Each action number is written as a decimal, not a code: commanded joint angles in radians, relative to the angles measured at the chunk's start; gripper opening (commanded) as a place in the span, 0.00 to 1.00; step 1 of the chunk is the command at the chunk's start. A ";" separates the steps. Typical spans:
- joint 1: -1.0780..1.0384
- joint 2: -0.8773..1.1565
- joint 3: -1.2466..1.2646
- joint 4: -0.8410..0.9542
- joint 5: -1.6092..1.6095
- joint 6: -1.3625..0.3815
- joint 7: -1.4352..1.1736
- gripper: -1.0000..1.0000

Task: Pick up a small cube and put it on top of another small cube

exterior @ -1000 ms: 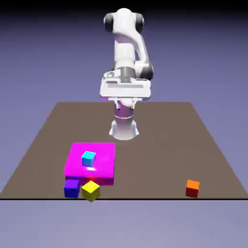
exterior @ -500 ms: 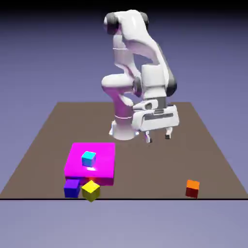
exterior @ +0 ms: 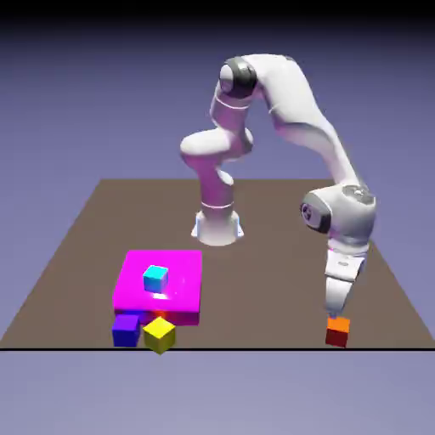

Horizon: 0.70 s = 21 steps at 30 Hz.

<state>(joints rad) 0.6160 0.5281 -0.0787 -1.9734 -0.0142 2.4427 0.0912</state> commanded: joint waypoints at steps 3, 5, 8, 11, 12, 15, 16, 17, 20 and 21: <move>-0.005 0.072 0.004 0.011 0.003 0.061 -0.001 0.50; -0.010 0.145 0.007 0.022 0.007 0.123 -0.003 0.50; -0.007 0.108 0.005 0.016 0.005 0.092 -0.002 0.00; 0.000 0.000 0.000 0.000 0.000 0.000 0.000 0.00; -0.033 -0.015 -0.036 -0.014 0.020 -0.007 0.023 0.00; -0.133 -0.060 -0.145 -0.056 0.078 -0.027 0.090 0.00; -0.166 -0.075 -0.181 -0.070 0.097 -0.033 0.112 0.00; -0.200 -0.090 -0.218 -0.084 0.117 -0.040 0.135 0.00; -0.299 -0.135 -0.326 -0.126 0.175 -0.060 0.202 0.00; -0.332 -0.150 -0.363 -0.140 0.195 -0.066 0.224 0.00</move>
<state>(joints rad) 0.2834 0.3781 -0.4411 -2.1135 0.1830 2.3757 0.3137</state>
